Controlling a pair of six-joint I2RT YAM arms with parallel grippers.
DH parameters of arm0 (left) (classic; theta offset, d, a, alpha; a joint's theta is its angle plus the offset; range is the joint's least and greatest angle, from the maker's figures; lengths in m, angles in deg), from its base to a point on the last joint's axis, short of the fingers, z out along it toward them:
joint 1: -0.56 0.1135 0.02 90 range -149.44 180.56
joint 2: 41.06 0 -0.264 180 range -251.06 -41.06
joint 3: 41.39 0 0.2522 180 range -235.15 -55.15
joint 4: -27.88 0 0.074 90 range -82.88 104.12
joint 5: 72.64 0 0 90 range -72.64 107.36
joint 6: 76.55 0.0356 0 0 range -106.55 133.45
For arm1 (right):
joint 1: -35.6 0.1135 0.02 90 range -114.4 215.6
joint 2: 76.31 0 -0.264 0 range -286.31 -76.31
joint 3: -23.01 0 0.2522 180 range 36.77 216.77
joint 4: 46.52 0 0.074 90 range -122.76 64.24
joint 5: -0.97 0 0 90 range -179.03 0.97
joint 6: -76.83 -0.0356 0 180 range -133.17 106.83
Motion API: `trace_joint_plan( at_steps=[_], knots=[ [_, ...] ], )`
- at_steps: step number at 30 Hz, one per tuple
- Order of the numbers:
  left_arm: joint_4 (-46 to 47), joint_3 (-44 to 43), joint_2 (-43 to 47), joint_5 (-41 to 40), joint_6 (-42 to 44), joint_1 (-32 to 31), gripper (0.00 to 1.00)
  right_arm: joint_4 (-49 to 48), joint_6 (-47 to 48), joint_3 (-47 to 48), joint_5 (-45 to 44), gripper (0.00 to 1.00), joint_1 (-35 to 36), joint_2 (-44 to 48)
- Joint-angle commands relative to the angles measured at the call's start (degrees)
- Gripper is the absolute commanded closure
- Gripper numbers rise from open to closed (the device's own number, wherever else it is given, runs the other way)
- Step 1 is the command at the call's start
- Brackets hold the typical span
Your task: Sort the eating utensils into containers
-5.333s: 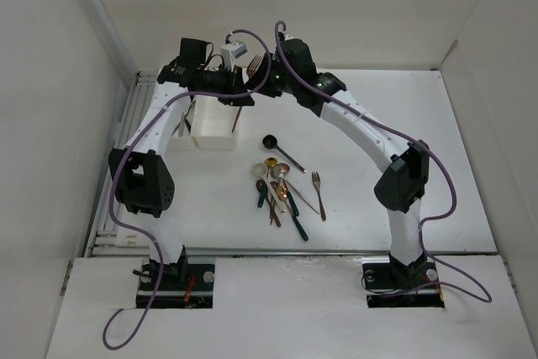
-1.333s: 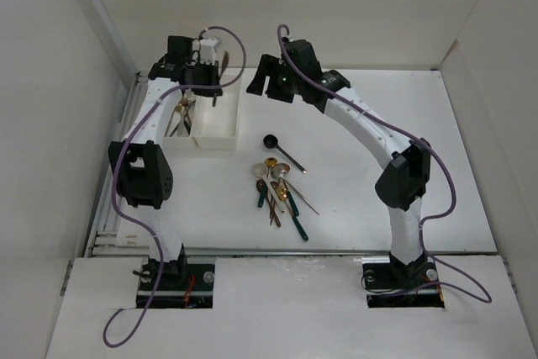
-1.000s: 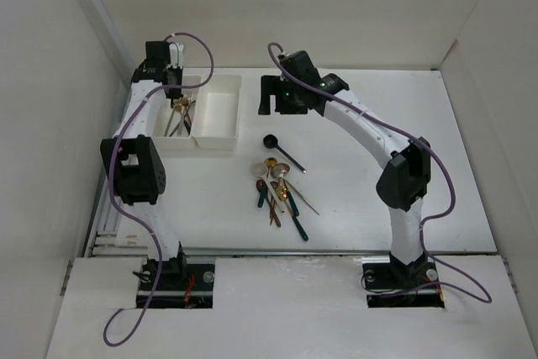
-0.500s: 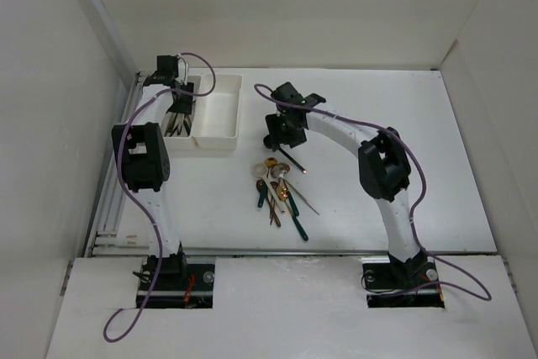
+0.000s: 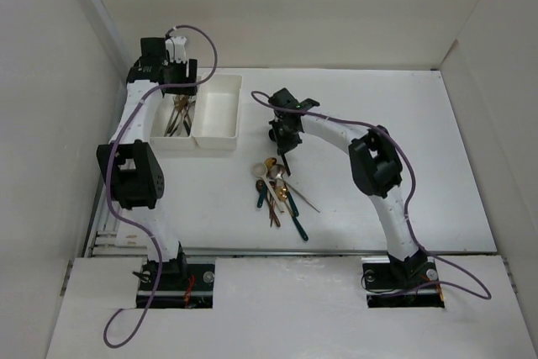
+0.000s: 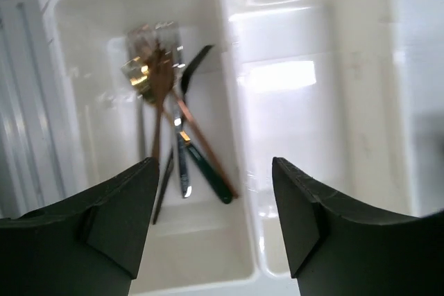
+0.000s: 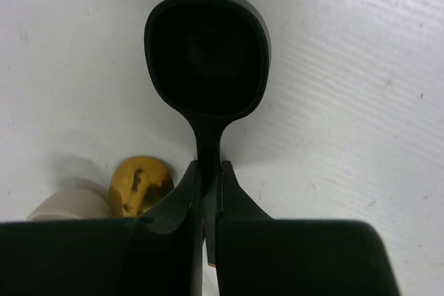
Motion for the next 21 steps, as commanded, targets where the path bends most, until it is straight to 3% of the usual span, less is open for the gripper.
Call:
trace_joint_plan(
  at_steps=[1, 9, 13, 21],
  knots=[
    [-1.74, -1.29, 5.84, 15.09, 2.52, -1.44, 0.37, -2.68, -0.39, 4.49, -2.85, 1.0, -0.15, -1.21],
    [-8.94, -0.14, 6.63, 39.52, 7.27, -7.06, 0.29, -7.06, -15.13, 8.8, -7.25, 1.0, -3.75, 9.41],
    [-9.57, 0.48, 5.5, 42.36, 7.28, -11.02, 0.26, -13.92, -22.09, 7.22, -3.39, 1.0, -3.67, 13.47],
    [-9.04, 1.0, 4.44, 43.68, 6.66, -14.9, 0.25, -14.54, -30.71, 11.71, 1.44, 1.0, -1.03, 12.33]
  ],
)
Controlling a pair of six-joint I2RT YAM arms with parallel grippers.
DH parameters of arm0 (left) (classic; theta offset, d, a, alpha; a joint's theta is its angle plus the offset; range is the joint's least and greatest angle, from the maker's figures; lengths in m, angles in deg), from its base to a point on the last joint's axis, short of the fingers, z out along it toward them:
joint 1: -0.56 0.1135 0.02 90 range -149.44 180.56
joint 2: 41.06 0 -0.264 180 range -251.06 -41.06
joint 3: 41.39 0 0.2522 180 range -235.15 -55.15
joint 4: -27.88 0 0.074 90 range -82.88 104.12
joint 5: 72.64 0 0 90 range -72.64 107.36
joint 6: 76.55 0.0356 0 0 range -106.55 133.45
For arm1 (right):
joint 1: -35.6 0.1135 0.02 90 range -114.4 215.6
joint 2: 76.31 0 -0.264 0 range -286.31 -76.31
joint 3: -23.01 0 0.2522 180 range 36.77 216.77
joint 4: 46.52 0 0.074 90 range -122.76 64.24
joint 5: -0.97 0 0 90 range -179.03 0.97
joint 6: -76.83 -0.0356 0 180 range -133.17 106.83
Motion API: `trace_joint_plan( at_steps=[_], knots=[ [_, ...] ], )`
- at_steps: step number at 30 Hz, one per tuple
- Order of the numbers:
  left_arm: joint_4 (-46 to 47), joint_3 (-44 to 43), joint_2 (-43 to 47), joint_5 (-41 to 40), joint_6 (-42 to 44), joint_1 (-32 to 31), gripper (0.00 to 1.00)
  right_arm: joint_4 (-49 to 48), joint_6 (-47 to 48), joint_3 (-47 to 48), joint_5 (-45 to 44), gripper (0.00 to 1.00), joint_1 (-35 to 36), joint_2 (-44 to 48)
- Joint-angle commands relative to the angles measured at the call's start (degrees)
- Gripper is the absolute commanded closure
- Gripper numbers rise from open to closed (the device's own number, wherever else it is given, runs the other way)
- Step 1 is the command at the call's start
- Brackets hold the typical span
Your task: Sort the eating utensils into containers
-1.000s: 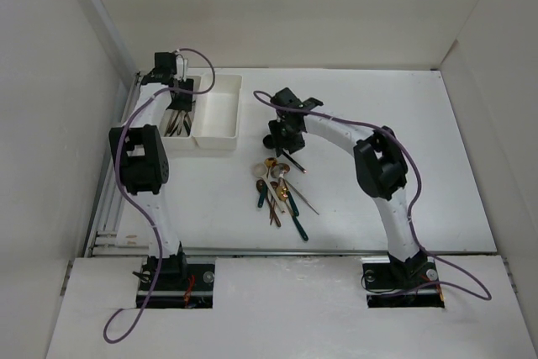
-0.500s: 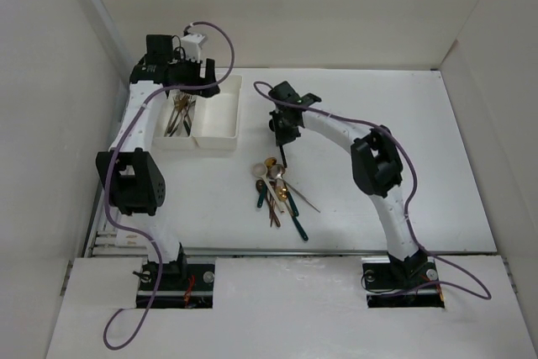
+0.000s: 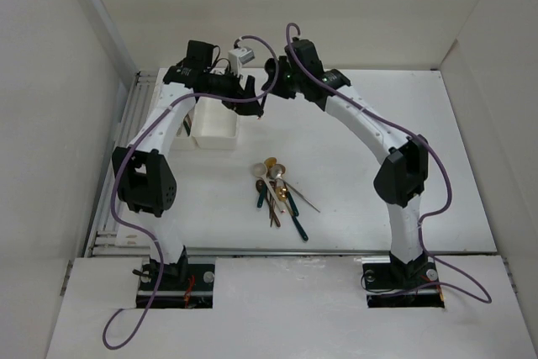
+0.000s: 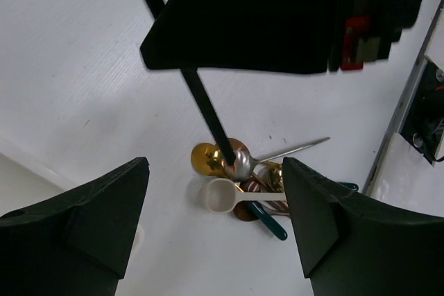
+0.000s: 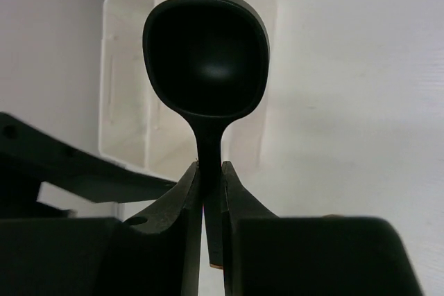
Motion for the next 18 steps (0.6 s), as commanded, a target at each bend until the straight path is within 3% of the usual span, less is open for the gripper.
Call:
trace_joint_plan(
  at_steps=[1, 5, 10, 11, 13, 15, 16, 18],
  knots=[
    [0.18, 1.24, -0.24, 3.33, 0.65, -0.86, 0.25, -3.57, -5.97, 0.6, 4.18, 1.0, 1.44, 0.19],
    [2.82, 2.57, -0.24, 0.53, -2.24, -0.87, 0.29, -4.28, -6.59, 1.21, 5.5, 1.0, 2.06, 0.19],
    [3.44, 3.09, -1.3, -4.04, -2.86, -0.87, 0.6, -4.81, -6.59, 1.22, 8.04, 1.0, 2.59, 0.19],
    [3.44, 3.09, -1.3, -4.57, -3.47, -0.87, 0.79, -5.42, -6.59, 0.69, 8.05, 1.0, 2.59, 0.72],
    [3.44, 3.09, -1.3, -5.63, -4.09, -0.87, 1.0, -5.95, -6.59, 0.69, 8.83, 1.0, 2.59, 0.72],
    [4.14, 3.61, -1.3, -6.42, -5.67, -0.09, 1.0, -6.65, -6.07, 0.69, 10.59, 0.98, 2.59, 0.72],
    [5.53, 3.62, -1.3, -7.38, -6.37, -0.08, 1.0, -6.65, -5.19, 0.69, 10.6, 0.73, 2.59, 0.72],
    [6.77, 2.84, -1.3, -11.59, -9.96, 2.38, 1.0, -4.91, -3.96, 0.69, 10.43, 0.43, 2.59, 0.72]
  ],
)
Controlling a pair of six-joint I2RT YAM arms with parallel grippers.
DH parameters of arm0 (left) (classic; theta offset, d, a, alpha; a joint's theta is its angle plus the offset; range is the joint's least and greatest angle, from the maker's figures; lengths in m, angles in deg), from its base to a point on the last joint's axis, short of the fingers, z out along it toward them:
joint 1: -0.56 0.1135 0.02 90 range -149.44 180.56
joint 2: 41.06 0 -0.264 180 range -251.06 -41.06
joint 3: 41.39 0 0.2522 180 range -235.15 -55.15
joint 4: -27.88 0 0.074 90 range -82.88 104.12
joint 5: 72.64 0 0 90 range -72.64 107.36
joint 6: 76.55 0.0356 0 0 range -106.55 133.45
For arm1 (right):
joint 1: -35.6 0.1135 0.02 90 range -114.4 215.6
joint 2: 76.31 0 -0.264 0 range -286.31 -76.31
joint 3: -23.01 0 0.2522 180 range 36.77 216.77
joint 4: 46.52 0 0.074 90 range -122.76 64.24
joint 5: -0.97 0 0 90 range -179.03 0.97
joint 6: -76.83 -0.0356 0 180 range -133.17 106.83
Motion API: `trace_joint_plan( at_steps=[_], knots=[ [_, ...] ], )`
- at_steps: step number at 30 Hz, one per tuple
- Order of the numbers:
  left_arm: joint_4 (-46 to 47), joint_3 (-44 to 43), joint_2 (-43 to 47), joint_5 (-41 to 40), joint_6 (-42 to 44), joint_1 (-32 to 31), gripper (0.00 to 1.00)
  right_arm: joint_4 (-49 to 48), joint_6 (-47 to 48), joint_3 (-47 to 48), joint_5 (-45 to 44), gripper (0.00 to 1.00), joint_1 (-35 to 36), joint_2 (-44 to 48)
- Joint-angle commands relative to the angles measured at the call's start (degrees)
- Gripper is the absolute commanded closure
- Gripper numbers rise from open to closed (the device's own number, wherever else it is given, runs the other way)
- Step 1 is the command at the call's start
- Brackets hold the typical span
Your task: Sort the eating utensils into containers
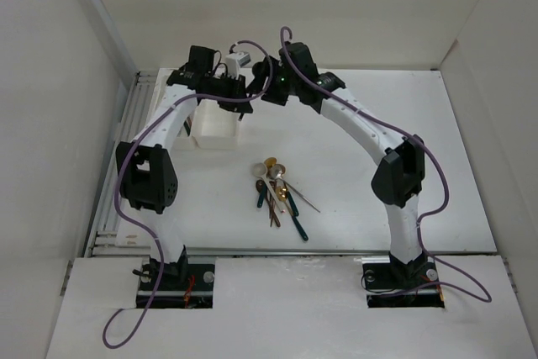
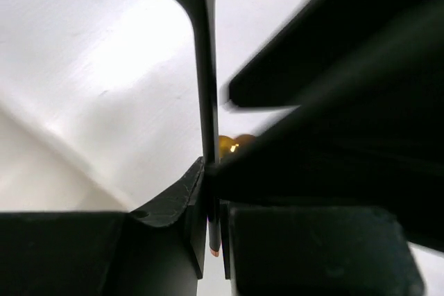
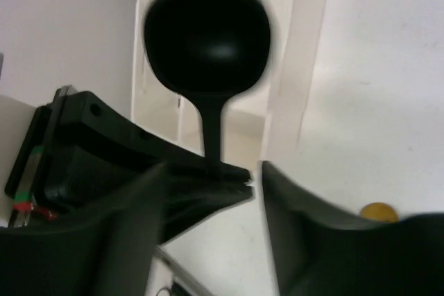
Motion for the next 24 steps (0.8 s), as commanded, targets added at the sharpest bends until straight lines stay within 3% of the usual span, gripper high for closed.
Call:
trace_joint_plan(
  at_steps=[1, 2, 5, 9, 11, 16, 18, 24],
  knots=[
    [3.37, -0.1, 0.56, -8.12, -4.71, 3.56, 1.0, -1.42, 3.06, 1.02, 1.79, 0.33, -0.03, 1.44],
    [3.37, -1.14, -1.0, -13.89, -5.77, 5.13, 1.0, -0.46, 3.94, 1.02, 0.57, 0.21, -0.04, 1.44],
    [2.85, -4.05, -4.43, -21.31, -8.32, 7.34, 1.0, 1.93, 7.88, -2.05, -4.45, 0.1, -0.04, 4.16],
    [2.84, -5.29, -7.96, -27.73, -8.42, 9.02, 0.97, 3.5, 15.1, -7.59, -6.56, 0.1, -0.04, 6.54],
    [2.84, -5.99, -9.1, -28.62, -7.8, 9.02, 0.86, 7.53, 18.17, -8.82, -7.52, 0.13, 0.49, 6.54],
    [2.84, -6.6, -11.47, -29.24, -6.75, 9.02, 0.7, 13.79, 25.3, -15.66, -11.93, 0.41, 1.63, 8.12],
    [2.84, -6.6, -11.48, -29.77, -6.74, 9.02, 0.63, 14.32, 27.32, -25.21, -12.45, 0.42, 2.77, 11.27],
    [2.84, -6.08, -10.25, -31.61, -6.22, 9.02, 0.49, 13.09, 31.37, -39.47, -10.09, 0.42, 6.97, 18.05]
  ],
)
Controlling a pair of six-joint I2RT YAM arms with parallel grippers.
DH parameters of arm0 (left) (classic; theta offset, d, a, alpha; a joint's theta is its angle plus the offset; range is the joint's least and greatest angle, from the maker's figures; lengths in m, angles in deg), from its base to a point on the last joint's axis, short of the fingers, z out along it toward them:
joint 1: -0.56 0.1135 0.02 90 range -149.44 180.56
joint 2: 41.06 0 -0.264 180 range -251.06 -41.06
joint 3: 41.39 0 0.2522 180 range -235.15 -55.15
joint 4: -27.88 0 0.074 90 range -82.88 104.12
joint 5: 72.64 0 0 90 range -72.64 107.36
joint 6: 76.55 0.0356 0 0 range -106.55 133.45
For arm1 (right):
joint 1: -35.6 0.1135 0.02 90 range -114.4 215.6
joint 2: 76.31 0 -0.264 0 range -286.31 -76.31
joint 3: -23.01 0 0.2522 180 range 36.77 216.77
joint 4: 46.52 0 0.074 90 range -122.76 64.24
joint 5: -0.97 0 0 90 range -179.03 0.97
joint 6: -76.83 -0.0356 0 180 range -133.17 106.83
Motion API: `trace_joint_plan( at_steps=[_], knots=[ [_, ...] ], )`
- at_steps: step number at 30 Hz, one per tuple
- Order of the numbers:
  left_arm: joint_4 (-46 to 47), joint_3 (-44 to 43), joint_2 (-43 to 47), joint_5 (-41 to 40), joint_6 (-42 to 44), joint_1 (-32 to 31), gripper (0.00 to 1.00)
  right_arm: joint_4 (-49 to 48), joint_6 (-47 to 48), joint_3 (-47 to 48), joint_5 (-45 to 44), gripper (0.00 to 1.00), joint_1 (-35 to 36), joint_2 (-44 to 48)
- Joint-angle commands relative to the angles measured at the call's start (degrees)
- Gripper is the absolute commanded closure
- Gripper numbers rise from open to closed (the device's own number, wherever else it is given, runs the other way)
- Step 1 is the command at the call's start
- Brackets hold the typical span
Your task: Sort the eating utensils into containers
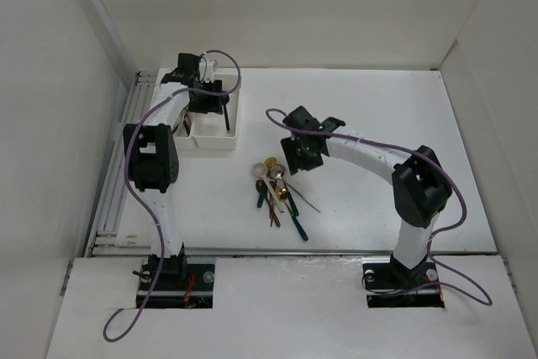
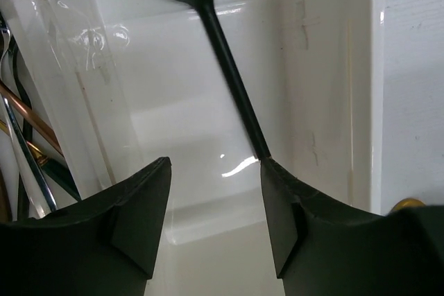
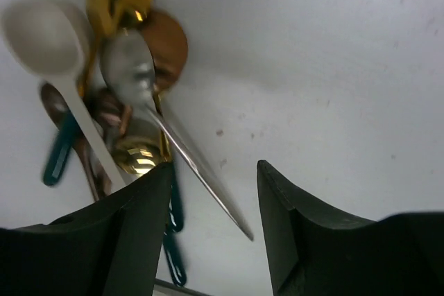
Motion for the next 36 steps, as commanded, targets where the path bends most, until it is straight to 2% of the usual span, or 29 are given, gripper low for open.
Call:
trace_joint_plan(
  at_steps=[1, 4, 8, 15, 19, 20, 22, 27, 30, 31, 34, 35, 36],
  knots=[
    [0.0, -2.23, 4.17, -2.32, 0.65, 0.36, 0.48, 0.3, 4.86, -5.72, 0.32, 0.42, 4.17, 5.51],
    [0.0, -2.23, 6.46, -2.85, 0.65, 0.36, 0.48, -0.22, 5.48, -10.21, 0.32, 0.44, 7.42, 6.13],
    [0.0, -2.23, 9.36, -3.38, 0.65, 0.98, 0.48, -3.64, 3.54, -12.94, -0.37, 0.46, 7.43, 3.77],
    [-0.53, 0.05, 15.6, -4.43, 1.26, 2.91, 0.45, -5.59, 1.61, -10.05, -6.27, 0.53, 7.43, -4.31],
    [-1.05, 1.11, 18.07, -4.43, 1.88, 4.31, 0.44, -6.2, 1.61, -8.82, -6.8, 0.69, 7.43, -7.22],
    [-1.05, 1.81, 19.03, -4.43, 1.88, 4.93, 0.44, -6.2, 1.61, -8.82, -7.32, 0.81, 7.43, -7.23],
    [-1.05, 2.43, 19.92, -4.43, 1.88, 5.72, 0.44, -6.21, 1.61, -8.29, -8.64, 1.0, 7.43, -7.23],
    [-1.05, 3.04, 22.55, -3.91, 1.88, 8.18, 0.44, -2.43, 1.61, -4.79, -15.38, 1.0, 7.43, -3.02],
    [-0.36, 4.09, 23.6, -3.91, 1.88, 9.76, 0.44, 0.38, 1.08, 5.91, -18.92, 1.0, 7.43, -1.61],
    [-0.35, 4.1, 23.61, -3.91, 1.88, 10.37, 0.42, 0.39, 0.39, 14.39, -19.71, 1.0, 7.43, -1.61],
    [0.79, 5.94, 24.74, -5.22, 1.27, 11.52, 0.41, 1.0, -1.81, 29.01, -20.24, 1.0, 7.43, -7.21],
    [0.79, 6.99, 24.75, -5.75, 0.65, 11.52, 0.4, -0.39, -2.43, 38.29, -20.24, 1.0, 7.43, -9.15],
    [1.57, 7.61, 25.36, -5.75, 0.65, 11.52, 0.4, -1.53, -3.65, 42.47, -20.24, 1.0, 7.43, -13.17]
  ],
)
